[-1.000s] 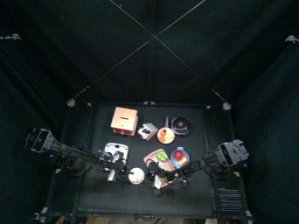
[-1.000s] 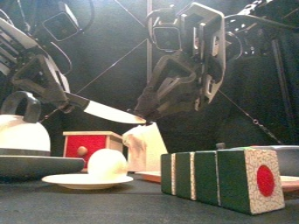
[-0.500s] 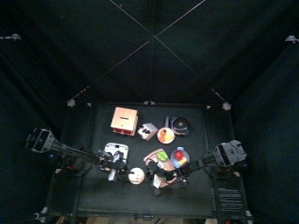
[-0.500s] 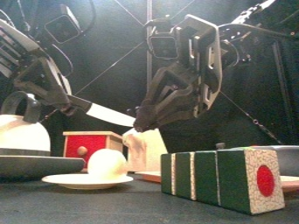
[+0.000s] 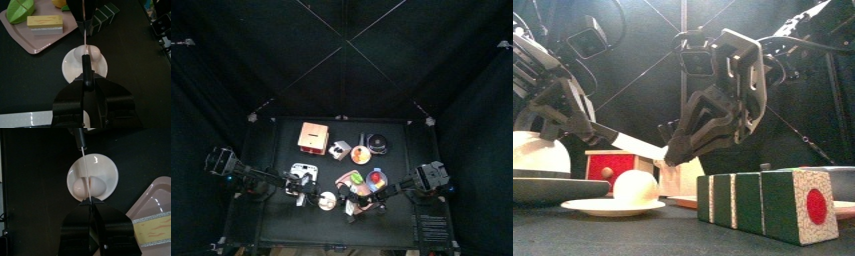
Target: Cut egg
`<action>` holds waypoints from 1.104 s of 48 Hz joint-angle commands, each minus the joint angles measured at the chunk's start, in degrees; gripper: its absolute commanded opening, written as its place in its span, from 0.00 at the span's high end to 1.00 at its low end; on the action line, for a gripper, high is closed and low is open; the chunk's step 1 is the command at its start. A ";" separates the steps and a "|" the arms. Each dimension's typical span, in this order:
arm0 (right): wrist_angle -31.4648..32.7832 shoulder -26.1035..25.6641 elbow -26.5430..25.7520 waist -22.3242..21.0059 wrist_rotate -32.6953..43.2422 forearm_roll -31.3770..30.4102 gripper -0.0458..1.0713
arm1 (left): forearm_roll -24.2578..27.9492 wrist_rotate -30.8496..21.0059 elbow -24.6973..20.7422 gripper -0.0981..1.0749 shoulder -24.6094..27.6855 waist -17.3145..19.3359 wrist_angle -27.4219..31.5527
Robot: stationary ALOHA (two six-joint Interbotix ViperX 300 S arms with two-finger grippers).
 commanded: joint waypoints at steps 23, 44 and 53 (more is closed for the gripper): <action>-0.53 -0.26 -1.67 -0.44 0.09 0.26 0.66 | 0.00 0.18 -0.88 0.51 2.81 0.18 0.00; -0.53 0.35 -1.85 -0.70 0.09 0.26 0.66 | 0.09 0.18 -1.05 0.51 3.96 0.18 0.00; -0.70 0.44 -1.85 -0.70 0.09 0.70 0.66 | 0.09 0.09 -0.97 0.51 4.57 0.18 0.09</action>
